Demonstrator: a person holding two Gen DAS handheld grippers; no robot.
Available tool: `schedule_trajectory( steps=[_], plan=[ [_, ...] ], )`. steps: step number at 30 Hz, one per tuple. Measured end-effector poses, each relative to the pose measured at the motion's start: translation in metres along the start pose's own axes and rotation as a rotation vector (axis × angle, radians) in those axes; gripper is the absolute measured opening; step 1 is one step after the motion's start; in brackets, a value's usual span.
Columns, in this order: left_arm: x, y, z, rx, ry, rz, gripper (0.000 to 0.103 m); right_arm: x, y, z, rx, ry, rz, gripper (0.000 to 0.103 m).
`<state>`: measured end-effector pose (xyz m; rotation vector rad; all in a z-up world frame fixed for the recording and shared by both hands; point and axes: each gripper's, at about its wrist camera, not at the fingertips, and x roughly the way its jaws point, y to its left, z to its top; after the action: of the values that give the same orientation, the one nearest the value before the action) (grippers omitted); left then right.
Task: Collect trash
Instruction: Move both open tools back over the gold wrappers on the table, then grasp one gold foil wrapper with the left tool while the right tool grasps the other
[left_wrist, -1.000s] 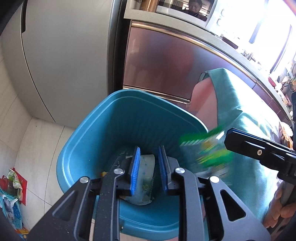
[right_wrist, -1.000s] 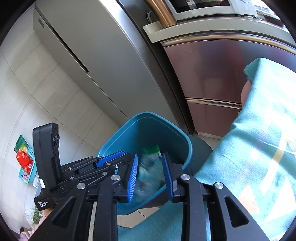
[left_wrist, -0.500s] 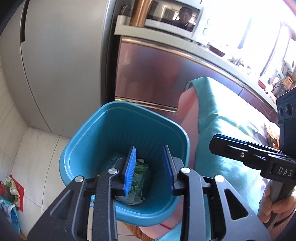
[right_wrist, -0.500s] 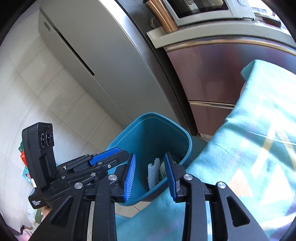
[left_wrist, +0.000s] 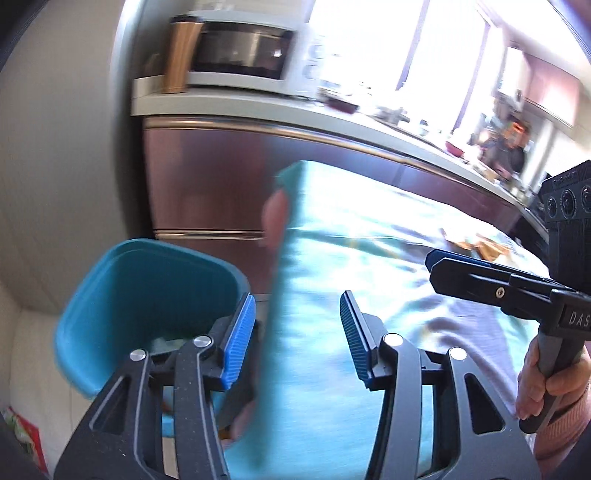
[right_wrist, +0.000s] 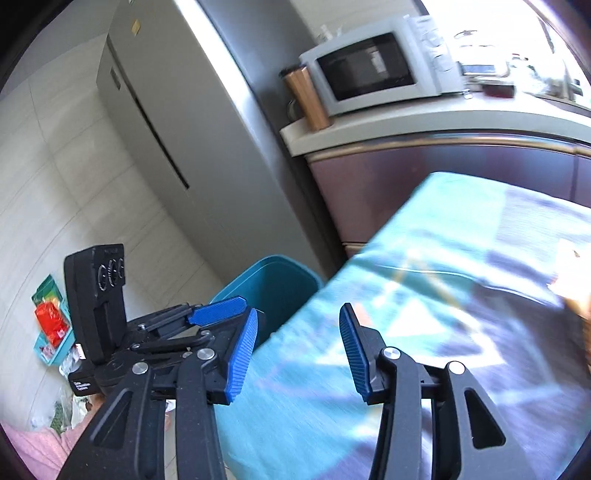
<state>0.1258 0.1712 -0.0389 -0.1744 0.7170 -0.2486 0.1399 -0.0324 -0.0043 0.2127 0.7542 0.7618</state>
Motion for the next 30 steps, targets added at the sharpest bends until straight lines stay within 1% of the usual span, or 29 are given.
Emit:
schedule_trajectory(
  steps=[5,8,13,16,19,21,26,30],
  plan=[
    [0.019,-0.045,0.005,0.046,0.030,-0.088,0.048,-0.044,-0.029,-0.011,0.050,-0.060,-0.068,0.044],
    [0.033,-0.072,0.009,0.070,0.055,-0.137,0.049,-0.072,-0.050,-0.022,0.088,-0.093,-0.125,0.045],
    [0.056,-0.113,0.014,0.108,0.087,-0.184,0.050,-0.113,-0.092,-0.039,0.173,-0.147,-0.232,0.045],
    [0.069,-0.130,0.019,0.124,0.108,-0.217,0.050,-0.129,-0.118,-0.045,0.231,-0.172,-0.297,0.045],
    [0.081,-0.149,0.025,0.143,0.125,-0.233,0.051,-0.143,-0.143,-0.050,0.275,-0.193,-0.351,0.045],
    [0.090,-0.160,0.029,0.146,0.143,-0.245,0.052,-0.148,-0.158,-0.051,0.305,-0.198,-0.380,0.045],
    [0.117,-0.175,0.038,0.122,0.194,-0.258,0.053,-0.145,-0.191,-0.052,0.364,-0.182,-0.404,0.047],
    [0.135,-0.180,0.046,0.081,0.228,-0.280,0.053,-0.137,-0.208,-0.050,0.402,-0.168,-0.387,0.047]
  ],
)
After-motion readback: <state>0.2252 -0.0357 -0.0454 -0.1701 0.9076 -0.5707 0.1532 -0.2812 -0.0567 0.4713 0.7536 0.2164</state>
